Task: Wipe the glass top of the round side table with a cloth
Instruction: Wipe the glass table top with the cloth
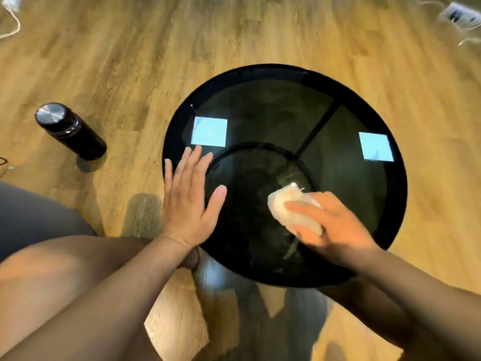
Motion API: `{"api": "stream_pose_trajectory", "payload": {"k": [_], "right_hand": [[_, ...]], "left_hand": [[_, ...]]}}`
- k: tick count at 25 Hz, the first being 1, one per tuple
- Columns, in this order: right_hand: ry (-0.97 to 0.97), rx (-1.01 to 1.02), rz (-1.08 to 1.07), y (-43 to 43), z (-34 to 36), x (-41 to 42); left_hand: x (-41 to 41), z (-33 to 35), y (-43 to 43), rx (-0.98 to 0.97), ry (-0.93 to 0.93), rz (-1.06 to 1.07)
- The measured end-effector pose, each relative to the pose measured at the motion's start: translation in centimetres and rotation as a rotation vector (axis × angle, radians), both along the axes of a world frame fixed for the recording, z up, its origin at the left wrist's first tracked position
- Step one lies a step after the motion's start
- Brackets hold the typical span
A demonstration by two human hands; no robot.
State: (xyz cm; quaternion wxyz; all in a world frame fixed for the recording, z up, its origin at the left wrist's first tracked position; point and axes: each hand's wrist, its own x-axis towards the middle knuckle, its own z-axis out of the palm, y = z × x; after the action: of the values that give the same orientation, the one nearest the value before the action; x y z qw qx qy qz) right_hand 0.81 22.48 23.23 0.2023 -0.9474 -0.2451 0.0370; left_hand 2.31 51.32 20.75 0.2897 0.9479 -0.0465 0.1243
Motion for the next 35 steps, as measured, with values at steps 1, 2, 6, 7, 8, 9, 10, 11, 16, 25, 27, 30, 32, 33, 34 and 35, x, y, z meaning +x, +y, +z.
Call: {"api": "stream_pose_trajectory", "payload": {"k": [1, 2, 6, 7, 8, 9, 10, 11, 16, 25, 27, 30, 32, 33, 34, 35], "right_hand": [[-0.045, -0.065, -0.177, -3.5, 0.4, 1.9], [-0.097, -0.118, -0.355, -7.0, 0.8, 4.2], [-0.069, -0.082, -0.859, -8.8, 1.0, 12.1], [-0.077, -0.049, -0.870, -6.2, 0.8, 13.4], [-0.104, -0.044, -0.848, -2.6, 0.6, 14.0], [-0.136, -0.069, -0.791, 1.1, 0.1, 13.9], [-0.159, -0.070, -0.701, 5.1, -0.5, 13.1], [-0.128, -0.013, -0.600, 9.4, -0.7, 11.6], [0.109, 0.136, -0.004, 19.9, 0.0, 5.1], [-0.012, -0.153, -0.823, -12.1, 0.8, 11.1], [-0.039, -0.125, -0.891, -6.6, 0.5, 9.1], [-0.098, 0.005, -0.703, 6.4, -0.1, 4.0], [-0.003, 0.083, -0.482, 14.2, 0.0, -1.2], [0.067, 0.113, -0.355, 16.5, 0.3, -3.3], [0.095, 0.117, -0.252, 16.9, 0.5, -4.4], [0.036, 0.085, -0.174, 15.4, 0.5, -4.5]], "left_hand": [[0.2, 0.0, 0.1, 0.027, 0.015, 0.008], [0.4, -0.1, 0.1, 0.029, 0.028, 0.028], [0.5, -0.2, 0.2, 0.010, 0.056, 0.055], [0.6, -0.2, 0.1, -0.007, 0.061, 0.057], [0.7, -0.2, 0.1, -0.027, 0.063, 0.066], [0.7, -0.2, 0.1, -0.049, 0.065, 0.075], [0.7, -0.2, 0.0, -0.072, 0.062, 0.082], [0.6, -0.1, 0.0, -0.098, 0.049, 0.086], [0.2, -0.6, 0.3, -0.286, 0.025, 0.195], [0.4, -0.4, 0.3, -0.089, 0.104, 0.183], [0.4, -0.3, 0.3, -0.084, 0.106, 0.182], [0.6, -0.2, 0.1, -0.050, 0.094, 0.199], [0.4, -0.1, 0.0, -0.078, 0.086, 0.194], [0.2, -0.2, 0.1, -0.109, 0.080, 0.187], [0.0, -0.2, 0.2, -0.126, 0.076, 0.178], [-0.1, -0.4, 0.2, -0.117, 0.076, 0.176]]}}
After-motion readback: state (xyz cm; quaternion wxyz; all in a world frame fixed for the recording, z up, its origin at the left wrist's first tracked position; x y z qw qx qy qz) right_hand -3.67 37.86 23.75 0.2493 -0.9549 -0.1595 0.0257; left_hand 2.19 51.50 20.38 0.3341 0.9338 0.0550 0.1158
